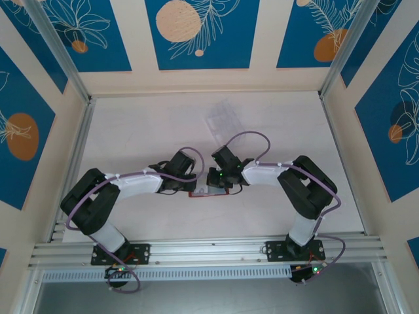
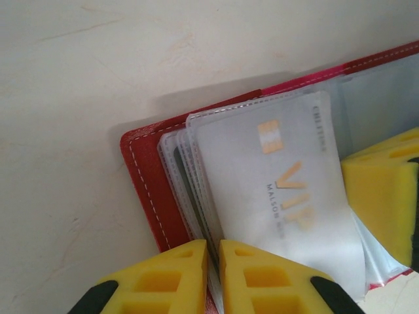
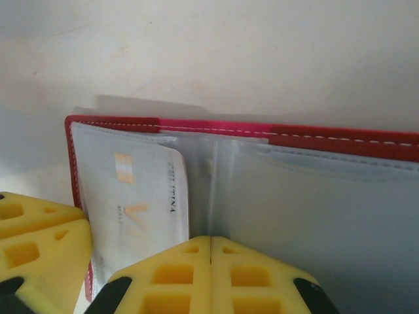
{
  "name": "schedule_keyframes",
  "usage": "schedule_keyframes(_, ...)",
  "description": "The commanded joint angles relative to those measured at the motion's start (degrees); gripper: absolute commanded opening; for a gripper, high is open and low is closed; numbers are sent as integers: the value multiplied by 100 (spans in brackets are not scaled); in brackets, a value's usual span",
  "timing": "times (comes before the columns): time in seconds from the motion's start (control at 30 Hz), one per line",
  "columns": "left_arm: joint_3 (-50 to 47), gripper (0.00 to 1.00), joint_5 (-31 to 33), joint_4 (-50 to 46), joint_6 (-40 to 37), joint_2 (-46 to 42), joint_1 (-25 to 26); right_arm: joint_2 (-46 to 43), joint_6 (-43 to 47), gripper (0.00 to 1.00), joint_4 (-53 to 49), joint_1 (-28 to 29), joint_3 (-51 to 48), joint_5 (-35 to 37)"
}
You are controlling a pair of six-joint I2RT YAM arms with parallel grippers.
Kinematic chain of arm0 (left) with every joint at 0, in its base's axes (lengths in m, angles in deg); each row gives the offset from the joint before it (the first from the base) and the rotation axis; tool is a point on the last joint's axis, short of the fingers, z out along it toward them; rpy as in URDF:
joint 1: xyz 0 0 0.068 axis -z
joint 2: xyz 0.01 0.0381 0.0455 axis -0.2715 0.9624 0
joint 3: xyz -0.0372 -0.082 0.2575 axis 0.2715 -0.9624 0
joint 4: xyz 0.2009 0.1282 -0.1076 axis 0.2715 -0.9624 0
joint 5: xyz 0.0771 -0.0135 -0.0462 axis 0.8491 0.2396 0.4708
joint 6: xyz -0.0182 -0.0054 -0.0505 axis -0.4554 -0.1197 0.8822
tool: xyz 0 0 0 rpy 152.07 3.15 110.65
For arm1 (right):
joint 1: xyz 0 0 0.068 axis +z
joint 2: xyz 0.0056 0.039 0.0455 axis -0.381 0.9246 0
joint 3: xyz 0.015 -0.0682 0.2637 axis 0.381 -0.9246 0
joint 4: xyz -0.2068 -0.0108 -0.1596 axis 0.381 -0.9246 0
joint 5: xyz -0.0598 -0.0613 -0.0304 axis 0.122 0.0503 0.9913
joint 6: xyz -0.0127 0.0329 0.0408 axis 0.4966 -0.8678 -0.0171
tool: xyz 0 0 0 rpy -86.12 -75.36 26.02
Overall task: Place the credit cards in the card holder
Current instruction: Insert the credit card into the card slot.
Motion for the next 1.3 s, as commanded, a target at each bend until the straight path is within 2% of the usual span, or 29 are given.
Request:
schedule_keyframes(0.0, -214, 14, -147, -320, -85, 233, 84, 197, -274, 0, 716, 41, -122, -535)
schedule_keyframes(0.2, -180, 15, -169, -322, -84, 236, 84, 401, -624, 0, 1537, -21, -366, -1052)
schedule_keyframes(0.3, -153, 17, -135, -355, -80, 220, 82, 164, -503, 0, 1283, -20, -411, -806)
schedule_keyframes(0.37, -144, 18, -133, -402, -33, 168, 78, -244, -253, 2, 707, -21, -338, -423)
schedule_keyframes(0.5, -114, 22, -232, -455, 70, -24, 58, -939, 278, 14, -778, -12, 105, 325)
schedule_keyframes(0.63, -56, 25, -441, -447, 189, -216, 6, -1397, 552, 33, -2032, -12, 433, 1283)
schedule_keyframes(0.87, -108, 29, -762, -413, 360, -574, -140, -1219, 777, 61, -2586, 56, 548, 1938)
schedule_keyframes(1.07, -331, 30, -772, -495, 431, -882, -298, -612, 831, 67, -2550, 215, 752, 2184)
schedule_keyframes(1.27, -583, 25, -754, -549, 404, -972, -416, -224, 841, 62, -2664, 304, 964, 2539)
